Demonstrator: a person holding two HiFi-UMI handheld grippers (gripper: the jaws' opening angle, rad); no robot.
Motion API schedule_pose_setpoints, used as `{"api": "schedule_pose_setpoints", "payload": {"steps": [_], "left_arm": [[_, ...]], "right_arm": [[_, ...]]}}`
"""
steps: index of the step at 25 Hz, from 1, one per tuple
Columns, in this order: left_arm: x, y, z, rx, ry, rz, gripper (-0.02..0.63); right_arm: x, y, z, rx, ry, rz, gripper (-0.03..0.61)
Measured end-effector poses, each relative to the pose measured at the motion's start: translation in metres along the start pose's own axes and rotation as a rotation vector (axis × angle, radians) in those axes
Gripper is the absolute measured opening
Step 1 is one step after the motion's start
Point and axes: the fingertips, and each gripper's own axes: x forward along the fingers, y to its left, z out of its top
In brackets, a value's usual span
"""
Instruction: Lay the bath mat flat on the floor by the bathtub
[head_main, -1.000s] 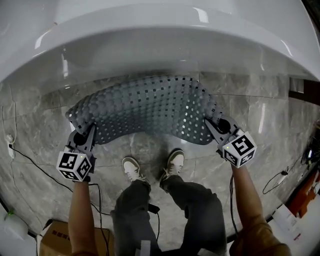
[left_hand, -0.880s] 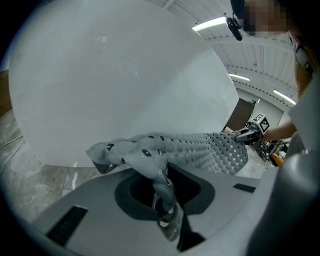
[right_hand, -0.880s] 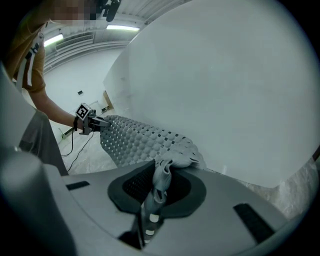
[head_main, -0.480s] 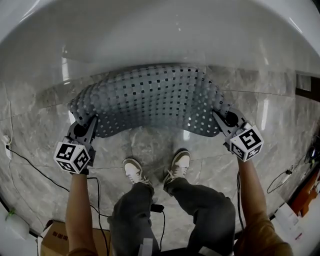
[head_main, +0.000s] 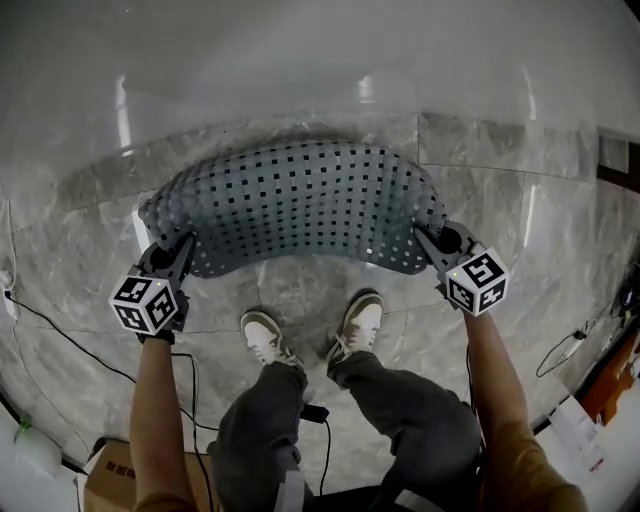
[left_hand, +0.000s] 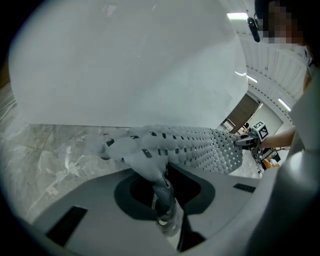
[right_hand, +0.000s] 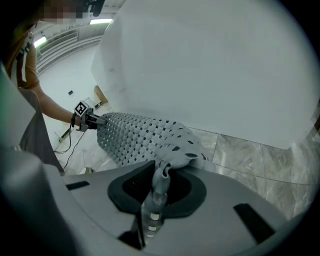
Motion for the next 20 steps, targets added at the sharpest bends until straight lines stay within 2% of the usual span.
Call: {"api": "schedule_pose_setpoints", "payload": {"steps": [10,16,20], "left_arm": [[-0.004,0.014,-0.038,-0.051,0.093,0.029,0.064],[-0.001,0.009,-0.078,-0.104,0.181,0.036,0.066],[-0.004,0.014,-0.091,-0.102,0.216,0.072,0.077]], "right_arm": [[0.006,0.004,-0.064,0.117,0.162,0.017,0.07],[0.013,0.001,-0.109,0.22,0.269,0.027,0.086],[0.019,-0.003,-0.122,0.225,0.331,-0.033,0.141]]}}
